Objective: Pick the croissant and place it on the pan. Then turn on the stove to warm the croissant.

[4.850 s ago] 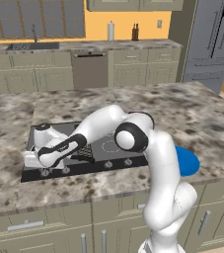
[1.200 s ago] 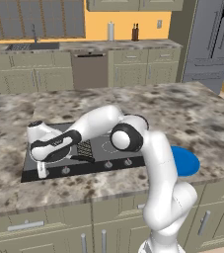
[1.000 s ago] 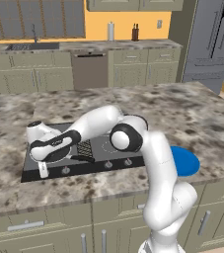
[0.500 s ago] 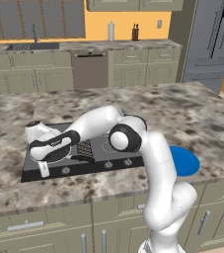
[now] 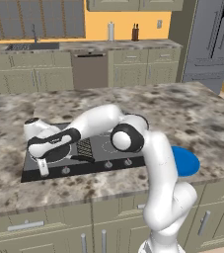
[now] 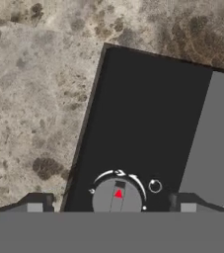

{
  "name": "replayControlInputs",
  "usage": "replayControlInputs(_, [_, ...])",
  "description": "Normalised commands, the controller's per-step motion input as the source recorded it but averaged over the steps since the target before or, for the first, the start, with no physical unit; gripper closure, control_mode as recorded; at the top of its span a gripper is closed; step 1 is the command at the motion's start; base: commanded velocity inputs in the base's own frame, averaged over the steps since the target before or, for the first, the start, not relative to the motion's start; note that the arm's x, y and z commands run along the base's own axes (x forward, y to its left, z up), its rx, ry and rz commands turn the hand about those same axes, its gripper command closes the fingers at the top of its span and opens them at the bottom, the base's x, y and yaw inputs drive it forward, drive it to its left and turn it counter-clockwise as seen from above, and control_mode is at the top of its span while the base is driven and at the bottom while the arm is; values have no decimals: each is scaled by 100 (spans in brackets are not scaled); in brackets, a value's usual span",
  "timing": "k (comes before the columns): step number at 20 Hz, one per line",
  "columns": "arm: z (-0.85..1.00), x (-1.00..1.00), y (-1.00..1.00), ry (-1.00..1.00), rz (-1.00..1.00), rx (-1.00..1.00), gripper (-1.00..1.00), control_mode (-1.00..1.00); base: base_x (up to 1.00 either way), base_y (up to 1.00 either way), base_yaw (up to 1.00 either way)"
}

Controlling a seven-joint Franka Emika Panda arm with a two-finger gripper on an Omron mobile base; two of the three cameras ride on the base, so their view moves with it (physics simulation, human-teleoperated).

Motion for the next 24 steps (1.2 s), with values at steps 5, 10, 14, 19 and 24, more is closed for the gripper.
replayControlInputs(5, [63,-39,-22,-7,0,0,-100,-100,0,0,0])
replayControlInputs(10, [30,-60,-28,-23,0,1,-100,-100,0,0,0])
replayControlInputs(14, [35,-67,-35,-30,0,5,-100,-100,0,0,0])
replayControlInputs(19, [39,-62,-27,-27,0,6,-100,-100,0,0,0])
replayControlInputs(24, [45,-69,-26,-22,0,8,-100,-100,0,0,0])
